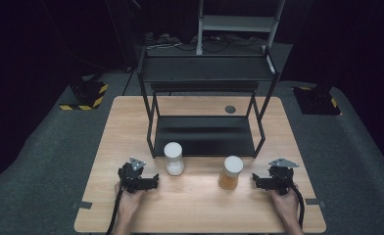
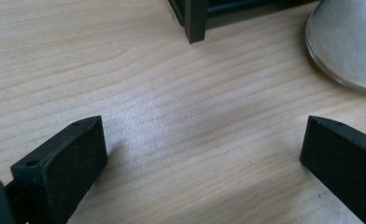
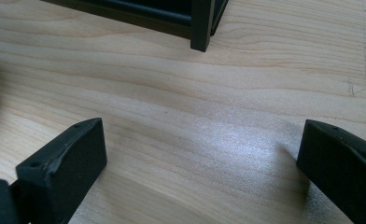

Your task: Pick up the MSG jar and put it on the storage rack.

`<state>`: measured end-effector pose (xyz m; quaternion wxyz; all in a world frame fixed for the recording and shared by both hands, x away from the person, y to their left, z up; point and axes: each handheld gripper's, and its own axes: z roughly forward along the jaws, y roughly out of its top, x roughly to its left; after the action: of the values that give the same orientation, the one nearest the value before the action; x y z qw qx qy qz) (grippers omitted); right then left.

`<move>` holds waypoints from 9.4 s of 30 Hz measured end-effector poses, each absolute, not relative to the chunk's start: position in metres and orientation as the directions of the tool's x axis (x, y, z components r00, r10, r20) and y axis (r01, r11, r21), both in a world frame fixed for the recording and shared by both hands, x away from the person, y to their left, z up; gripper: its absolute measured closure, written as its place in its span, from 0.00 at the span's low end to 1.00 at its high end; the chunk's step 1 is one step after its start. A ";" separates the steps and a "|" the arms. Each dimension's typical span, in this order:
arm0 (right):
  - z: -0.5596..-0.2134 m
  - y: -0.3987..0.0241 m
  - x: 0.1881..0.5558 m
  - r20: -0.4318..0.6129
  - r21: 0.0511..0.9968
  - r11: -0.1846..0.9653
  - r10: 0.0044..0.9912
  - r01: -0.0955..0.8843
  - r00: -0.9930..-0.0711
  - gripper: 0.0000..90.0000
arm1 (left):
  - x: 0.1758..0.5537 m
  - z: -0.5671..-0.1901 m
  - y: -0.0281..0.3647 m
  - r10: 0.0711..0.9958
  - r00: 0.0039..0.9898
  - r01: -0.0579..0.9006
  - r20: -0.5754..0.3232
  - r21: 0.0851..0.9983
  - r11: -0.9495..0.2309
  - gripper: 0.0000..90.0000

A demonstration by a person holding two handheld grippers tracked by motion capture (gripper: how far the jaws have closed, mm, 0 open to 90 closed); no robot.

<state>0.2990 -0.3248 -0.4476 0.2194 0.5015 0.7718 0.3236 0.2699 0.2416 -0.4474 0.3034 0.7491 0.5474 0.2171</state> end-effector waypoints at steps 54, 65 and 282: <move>-0.448 -0.324 0.299 -0.017 0.719 0.289 0.916 0.632 -0.400 0.01 | 0.326 -0.362 0.198 0.831 0.555 0.693 -0.014 0.560 -0.454 0.06; -0.448 -0.324 0.299 -0.016 0.719 0.289 0.916 0.632 -0.400 0.01 | 0.340 -0.352 0.187 0.832 0.555 0.699 -0.020 0.554 -0.453 0.07; -0.447 -0.324 0.299 -0.016 0.719 0.287 0.917 0.633 -0.398 0.01 | 0.469 -0.018 0.112 0.911 0.410 0.689 0.041 0.641 -0.339 0.39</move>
<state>0.2988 -0.3235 -0.4475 0.2205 0.5024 0.7714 0.3224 0.4691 0.1123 -0.0179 0.2760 0.7928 0.5045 0.2018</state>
